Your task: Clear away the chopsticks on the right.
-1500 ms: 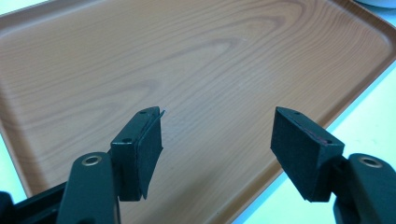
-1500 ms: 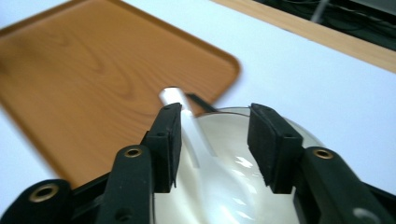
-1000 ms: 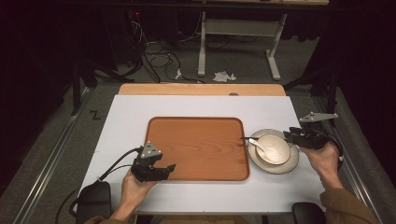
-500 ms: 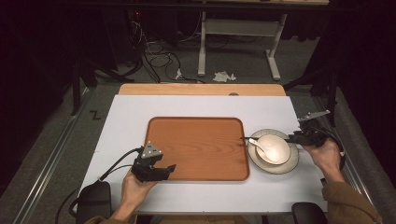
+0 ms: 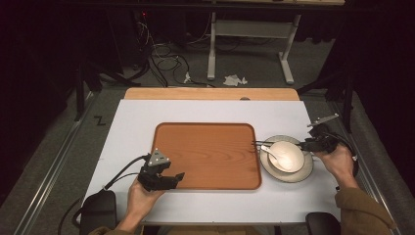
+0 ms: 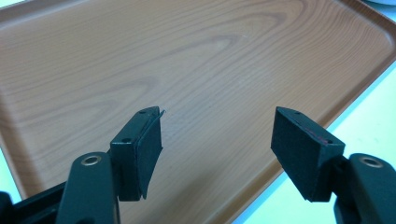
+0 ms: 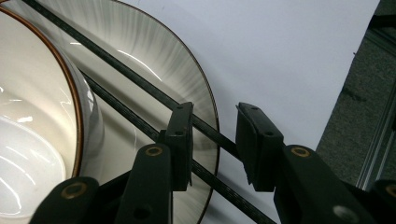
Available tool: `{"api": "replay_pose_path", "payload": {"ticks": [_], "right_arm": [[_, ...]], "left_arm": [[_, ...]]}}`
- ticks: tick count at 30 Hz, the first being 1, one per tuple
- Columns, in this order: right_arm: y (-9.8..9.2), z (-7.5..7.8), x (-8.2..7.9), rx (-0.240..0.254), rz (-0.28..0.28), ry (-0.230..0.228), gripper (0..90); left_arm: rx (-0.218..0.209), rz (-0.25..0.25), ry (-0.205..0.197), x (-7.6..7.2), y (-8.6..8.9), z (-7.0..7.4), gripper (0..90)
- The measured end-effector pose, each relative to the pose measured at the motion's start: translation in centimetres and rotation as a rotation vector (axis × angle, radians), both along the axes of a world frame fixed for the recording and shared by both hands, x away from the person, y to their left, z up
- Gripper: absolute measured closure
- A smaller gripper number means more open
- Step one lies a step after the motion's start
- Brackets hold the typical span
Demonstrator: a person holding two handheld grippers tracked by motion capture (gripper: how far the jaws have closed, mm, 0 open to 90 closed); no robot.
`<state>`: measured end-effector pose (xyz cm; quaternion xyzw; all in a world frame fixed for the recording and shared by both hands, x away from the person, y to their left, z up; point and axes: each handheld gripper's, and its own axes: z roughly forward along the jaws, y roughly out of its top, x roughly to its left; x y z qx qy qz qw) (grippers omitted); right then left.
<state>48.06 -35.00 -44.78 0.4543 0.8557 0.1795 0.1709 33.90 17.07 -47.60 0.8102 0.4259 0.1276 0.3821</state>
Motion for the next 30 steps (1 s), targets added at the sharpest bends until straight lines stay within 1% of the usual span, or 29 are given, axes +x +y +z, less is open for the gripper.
{"api": "replay_pose_path", "payload": {"ticks": [3,5,8,9,12,13,18,19,20,22,30], "right_arm": [[0.3,0.0,0.0,-0.011,0.014,0.001,70.8],[0.4,0.1,0.1,-0.019,0.026,0.007,73.0],[0.6,0.1,0.1,-0.016,0.04,0.022,75.9],[0.7,0.1,0.1,-0.024,0.052,0.026,76.4],[0.9,0.1,0.1,-0.021,0.055,0.037,76.4],[0.9,0.0,0.2,-0.02,0.065,0.035,76.3],[1.2,-0.3,0.3,-0.029,0.078,0.051,77.7],[1.3,-0.4,0.3,-0.036,0.078,0.05,78.2],[1.3,-0.5,0.2,-0.027,0.081,0.054,78.8],[1.3,-0.5,0.2,-0.033,0.084,0.049,79.9],[1.3,-0.5,0.1,-0.024,0.096,0.046,85.3]], "left_arm": [[0.0,0.0,0.0,0.0,0.0,0.0,33.4],[0.001,0.0,0.001,0.0,0.0,0.0,33.4],[0.001,0.0,0.001,0.0,0.0,0.0,33.5],[0.001,0.0,0.002,0.0,0.0,0.0,33.5],[-0.001,0.0,0.003,0.0,0.0,0.0,33.5],[0.0,0.0,0.004,0.0,0.0,0.0,33.5],[0.0,-0.002,0.005,0.0,0.0,-0.1,33.5],[0.0,-0.002,0.005,0.0,0.0,-0.1,33.5],[0.0,-0.002,0.005,0.0,0.0,-0.1,33.6],[0.0,-0.002,0.005,0.0,0.0,-0.1,33.5],[0.001,-0.002,0.006,0.0,-0.1,-0.1,33.6]]}}
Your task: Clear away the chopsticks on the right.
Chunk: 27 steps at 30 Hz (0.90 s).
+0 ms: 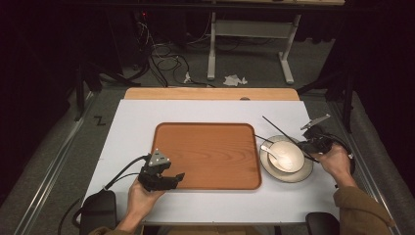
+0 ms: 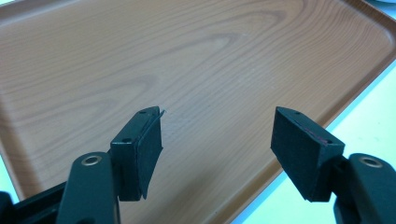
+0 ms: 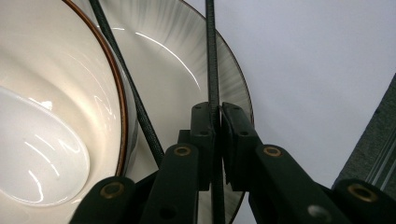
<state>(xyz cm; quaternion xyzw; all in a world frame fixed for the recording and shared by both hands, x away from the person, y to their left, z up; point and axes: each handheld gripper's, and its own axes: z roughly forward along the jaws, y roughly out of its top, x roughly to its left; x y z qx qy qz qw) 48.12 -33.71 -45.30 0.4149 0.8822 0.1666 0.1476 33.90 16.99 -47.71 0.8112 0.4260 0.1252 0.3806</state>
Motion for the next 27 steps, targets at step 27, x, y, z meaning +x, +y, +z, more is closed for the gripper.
{"api": "replay_pose_path", "payload": {"ticks": [27], "right_arm": [[2.4,5.5,-4.4,0.131,0.042,-0.158,86.5]], "left_arm": [[0.0,-0.004,0.006,0.1,0.0,-0.1,33.6]]}}
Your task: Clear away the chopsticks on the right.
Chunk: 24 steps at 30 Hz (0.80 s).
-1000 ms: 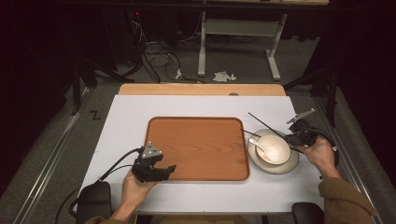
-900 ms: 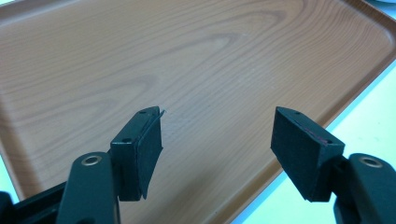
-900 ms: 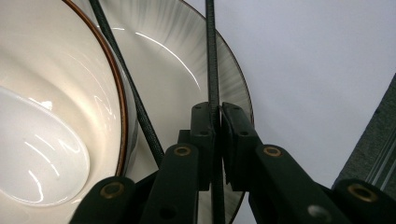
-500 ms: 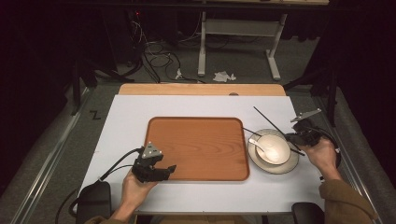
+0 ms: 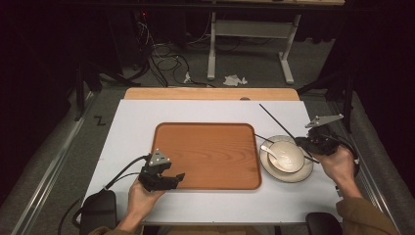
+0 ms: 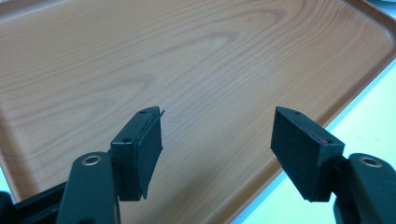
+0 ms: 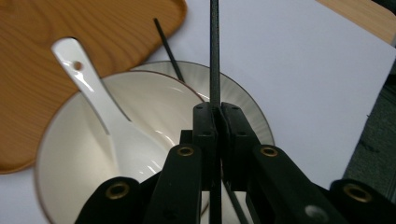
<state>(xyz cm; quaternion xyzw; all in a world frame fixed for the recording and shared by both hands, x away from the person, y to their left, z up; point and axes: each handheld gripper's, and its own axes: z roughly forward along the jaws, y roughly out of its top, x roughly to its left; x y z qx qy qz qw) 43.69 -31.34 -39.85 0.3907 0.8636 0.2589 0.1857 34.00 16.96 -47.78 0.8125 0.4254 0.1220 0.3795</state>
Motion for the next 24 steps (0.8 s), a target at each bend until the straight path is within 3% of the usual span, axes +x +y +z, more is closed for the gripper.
{"api": "replay_pose_path", "payload": {"ticks": [6,11,24], "right_arm": [[2.0,1.0,-1.4,0.045,0.046,-0.01,86.4],[4.0,1.3,-2.5,0.084,0.071,0.011,86.3],[9.0,0.1,-4.1,0.089,0.147,0.045,86.3]], "left_arm": [[-0.001,-0.001,0.002,0.0,0.0,0.0,33.7],[-0.002,-0.001,0.0,0.0,0.0,0.0,33.6],[-0.004,-0.002,-0.004,0.0,0.0,0.1,33.6]]}}
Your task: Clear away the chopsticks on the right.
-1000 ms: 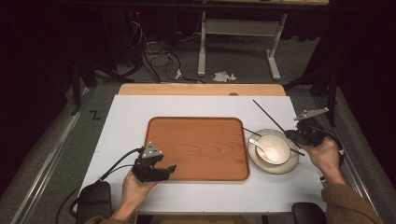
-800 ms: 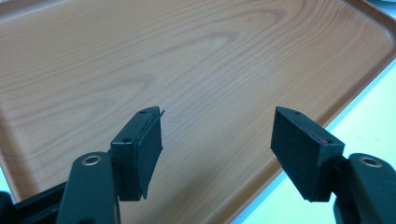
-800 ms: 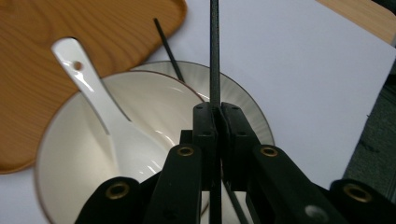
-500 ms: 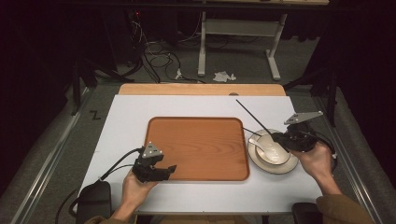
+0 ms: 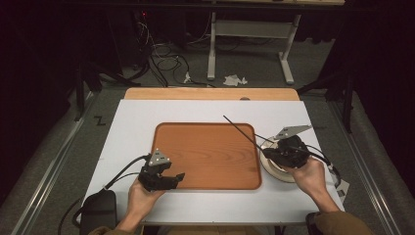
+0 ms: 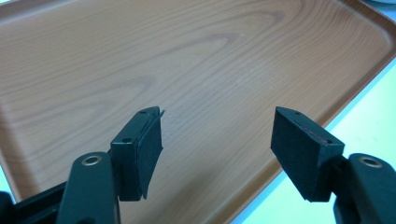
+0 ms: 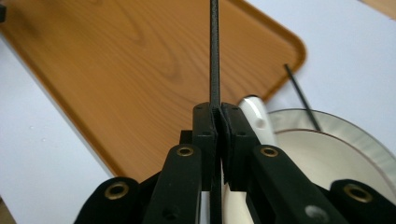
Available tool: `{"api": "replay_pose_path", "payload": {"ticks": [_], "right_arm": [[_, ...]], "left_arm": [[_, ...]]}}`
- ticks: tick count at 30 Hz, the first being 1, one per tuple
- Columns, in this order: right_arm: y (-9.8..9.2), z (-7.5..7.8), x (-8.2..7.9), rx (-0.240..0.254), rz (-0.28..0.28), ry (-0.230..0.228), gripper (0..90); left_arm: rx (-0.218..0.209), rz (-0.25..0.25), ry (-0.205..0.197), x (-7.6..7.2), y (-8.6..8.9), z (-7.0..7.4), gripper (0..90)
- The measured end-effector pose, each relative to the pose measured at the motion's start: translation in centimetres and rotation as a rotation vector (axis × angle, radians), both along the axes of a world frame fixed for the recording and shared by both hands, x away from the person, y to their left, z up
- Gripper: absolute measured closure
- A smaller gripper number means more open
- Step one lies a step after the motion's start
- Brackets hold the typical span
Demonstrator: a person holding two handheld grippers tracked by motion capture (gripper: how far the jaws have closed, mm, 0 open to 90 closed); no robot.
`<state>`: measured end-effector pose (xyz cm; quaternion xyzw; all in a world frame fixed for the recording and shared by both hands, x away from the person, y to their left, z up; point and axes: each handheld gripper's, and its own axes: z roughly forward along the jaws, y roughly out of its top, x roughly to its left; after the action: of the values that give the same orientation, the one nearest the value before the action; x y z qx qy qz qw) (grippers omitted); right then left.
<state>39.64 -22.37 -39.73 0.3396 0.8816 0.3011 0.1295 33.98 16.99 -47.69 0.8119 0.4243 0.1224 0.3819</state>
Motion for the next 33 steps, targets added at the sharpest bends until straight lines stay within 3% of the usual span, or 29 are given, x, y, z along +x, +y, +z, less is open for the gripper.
{"api": "replay_pose_path", "payload": {"ticks": [5,11,21,33], "right_arm": [[1.5,-1.0,-0.4,0.003,0.016,0.021,86.2],[3.2,-3.0,-0.2,-0.032,0.022,0.047,86.0],[5.8,-7.2,0.7,-0.143,-0.003,0.084,86.0],[6.1,-8.6,1.1,-0.199,-0.026,0.118,82.5]], "left_arm": [[-0.001,-0.001,0.0,0.0,0.0,0.0,33.7],[0.001,-0.001,0.001,0.0,0.0,0.0,33.7],[-0.001,-0.001,0.0,-0.1,0.0,0.0,33.6],[-0.002,-0.003,-0.005,-0.1,0.0,0.1,33.6]]}}
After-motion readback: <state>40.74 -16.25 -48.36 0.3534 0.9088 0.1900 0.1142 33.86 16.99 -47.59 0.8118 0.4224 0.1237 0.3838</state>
